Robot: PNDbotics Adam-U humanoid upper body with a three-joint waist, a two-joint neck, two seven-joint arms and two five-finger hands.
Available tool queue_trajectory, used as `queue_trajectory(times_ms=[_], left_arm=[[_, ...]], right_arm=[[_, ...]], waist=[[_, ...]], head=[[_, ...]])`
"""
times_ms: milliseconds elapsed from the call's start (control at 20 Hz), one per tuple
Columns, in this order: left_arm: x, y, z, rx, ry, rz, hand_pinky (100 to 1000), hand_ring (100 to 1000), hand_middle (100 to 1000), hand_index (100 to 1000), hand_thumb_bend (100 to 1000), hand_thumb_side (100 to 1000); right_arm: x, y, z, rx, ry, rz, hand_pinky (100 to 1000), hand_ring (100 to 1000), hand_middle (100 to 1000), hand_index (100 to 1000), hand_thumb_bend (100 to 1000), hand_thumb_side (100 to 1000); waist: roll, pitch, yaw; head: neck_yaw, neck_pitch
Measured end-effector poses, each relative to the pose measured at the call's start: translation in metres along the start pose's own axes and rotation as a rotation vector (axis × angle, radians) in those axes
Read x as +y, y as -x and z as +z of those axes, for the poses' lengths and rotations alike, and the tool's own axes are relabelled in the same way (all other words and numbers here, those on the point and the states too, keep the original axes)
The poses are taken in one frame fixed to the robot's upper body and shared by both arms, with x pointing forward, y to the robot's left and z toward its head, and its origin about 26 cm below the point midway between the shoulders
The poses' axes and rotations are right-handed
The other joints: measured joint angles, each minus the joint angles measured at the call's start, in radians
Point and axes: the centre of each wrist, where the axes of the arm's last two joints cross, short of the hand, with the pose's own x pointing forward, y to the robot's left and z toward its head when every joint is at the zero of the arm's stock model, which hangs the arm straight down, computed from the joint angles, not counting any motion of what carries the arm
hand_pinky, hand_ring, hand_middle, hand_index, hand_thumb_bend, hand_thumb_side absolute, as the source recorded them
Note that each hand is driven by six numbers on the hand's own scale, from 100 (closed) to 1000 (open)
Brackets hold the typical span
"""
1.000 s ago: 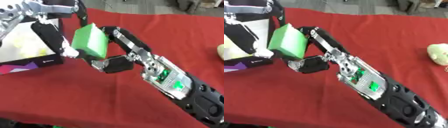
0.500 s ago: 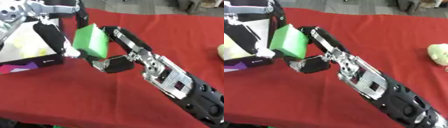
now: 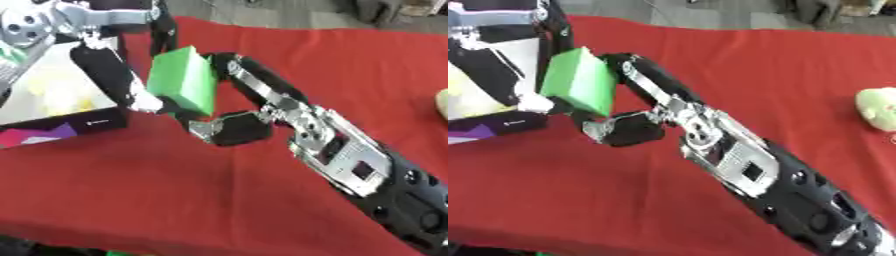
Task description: Pick up the objects with one hand, pass them to the other hand, and then place them into the box on the other side of the table.
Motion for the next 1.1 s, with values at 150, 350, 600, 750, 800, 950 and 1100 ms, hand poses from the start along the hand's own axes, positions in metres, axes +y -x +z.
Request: queue_trajectory(times_ms=[150, 350, 600, 750, 800, 950, 1100], left_arm=[[-0.002, 0.001, 0.000, 0.012, 0.002, -0.015, 774, 701, 490, 538, 294, 171], [-0.005, 0.006, -0.002, 0.037, 0.020, -0.039, 776, 686, 493, 548, 327, 177], [-0.010, 0.018, -0.001, 0.078, 0.060, -0.058, 781, 652, 494, 559, 348, 192], [-0.014, 0.025, 0.001, 0.103, 0.090, -0.061, 788, 648, 491, 557, 325, 196], [-0.015, 0.027, 0.002, 0.108, 0.101, -0.060, 790, 648, 491, 558, 322, 198], [-0.016, 0.031, 0.005, 0.121, 0.120, -0.055, 792, 648, 491, 557, 306, 194], [-0.016, 0.039, 0.011, 0.152, 0.115, -0.037, 792, 644, 488, 553, 280, 181]], right_arm=[[0.000, 0.000, 0.000, 0.015, -0.007, 0.012, 888, 816, 806, 935, 292, 428], [0.000, -0.001, -0.001, 0.039, 0.000, 0.008, 900, 828, 816, 948, 291, 441], [0.002, -0.002, 0.001, 0.054, 0.000, -0.005, 906, 831, 819, 957, 271, 443], [0.002, -0.004, 0.001, 0.057, 0.005, -0.021, 906, 830, 819, 958, 266, 440], [0.002, -0.004, 0.002, 0.060, 0.009, -0.025, 906, 829, 818, 958, 264, 437], [0.002, -0.003, 0.003, 0.075, 0.020, -0.035, 905, 828, 817, 957, 265, 432], [0.002, -0.002, 0.003, 0.080, 0.027, -0.038, 903, 825, 814, 956, 261, 426]], waist=[[0.000, 0.000, 0.000], [0.000, 0.000, -0.001], [0.000, 0.000, -0.004], [0.001, 0.000, -0.006], [0.001, 0.000, -0.007], [0.001, 0.000, -0.008], [0.001, 0.000, -0.009]], head=[[0.001, 0.000], [0.002, 0.000], [0.006, 0.000], [0.009, 0.000], [0.010, 0.000], [0.010, 0.000], [0.010, 0.000]])
